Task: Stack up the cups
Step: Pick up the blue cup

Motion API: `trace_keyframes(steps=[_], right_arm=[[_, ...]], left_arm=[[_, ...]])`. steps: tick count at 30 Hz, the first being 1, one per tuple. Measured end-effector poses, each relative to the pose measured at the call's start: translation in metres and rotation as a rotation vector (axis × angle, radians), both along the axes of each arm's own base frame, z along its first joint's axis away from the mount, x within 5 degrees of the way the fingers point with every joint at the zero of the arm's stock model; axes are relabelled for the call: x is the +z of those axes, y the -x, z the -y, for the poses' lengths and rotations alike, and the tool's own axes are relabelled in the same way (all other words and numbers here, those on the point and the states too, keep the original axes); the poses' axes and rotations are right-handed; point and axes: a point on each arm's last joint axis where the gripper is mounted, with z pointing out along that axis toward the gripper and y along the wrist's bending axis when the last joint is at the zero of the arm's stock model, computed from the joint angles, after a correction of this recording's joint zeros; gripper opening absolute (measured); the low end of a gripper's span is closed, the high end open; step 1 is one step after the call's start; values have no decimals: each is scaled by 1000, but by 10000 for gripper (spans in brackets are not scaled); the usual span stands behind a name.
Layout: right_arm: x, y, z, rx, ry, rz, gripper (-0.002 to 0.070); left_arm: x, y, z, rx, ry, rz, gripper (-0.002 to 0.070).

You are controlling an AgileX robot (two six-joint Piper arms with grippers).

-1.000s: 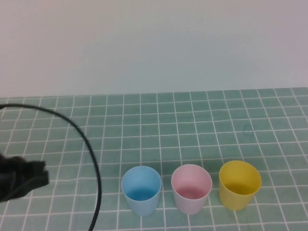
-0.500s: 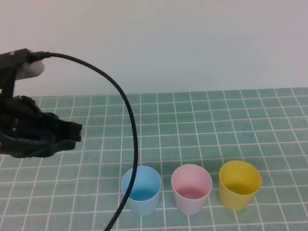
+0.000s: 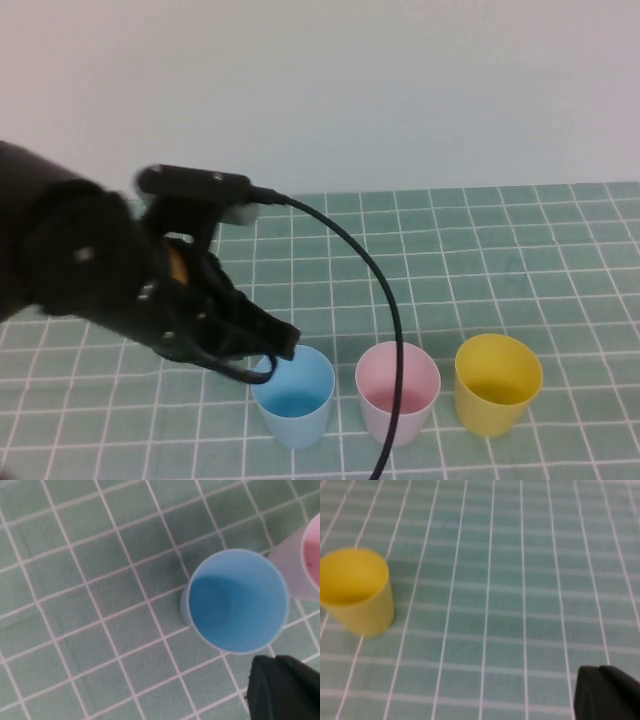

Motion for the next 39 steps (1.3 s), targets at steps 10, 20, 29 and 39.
trace_keyframes(steps=[10, 20, 29, 39], right_arm=[[43, 13, -12, 193, 28, -286, -1], [38, -3, -27, 341, -6, -423, -1], [38, -10, -29, 343, -9, -405, -1], [39, -10, -29, 343, -12, -401, -1]], left_arm=[[-50, -38, 30, 11, -114, -153, 14], [-57, -44, 34, 36, -104, -157, 344], [-56, -46, 34, 35, -112, -123, 417], [-87, -57, 37, 23, -208, -173, 382]])
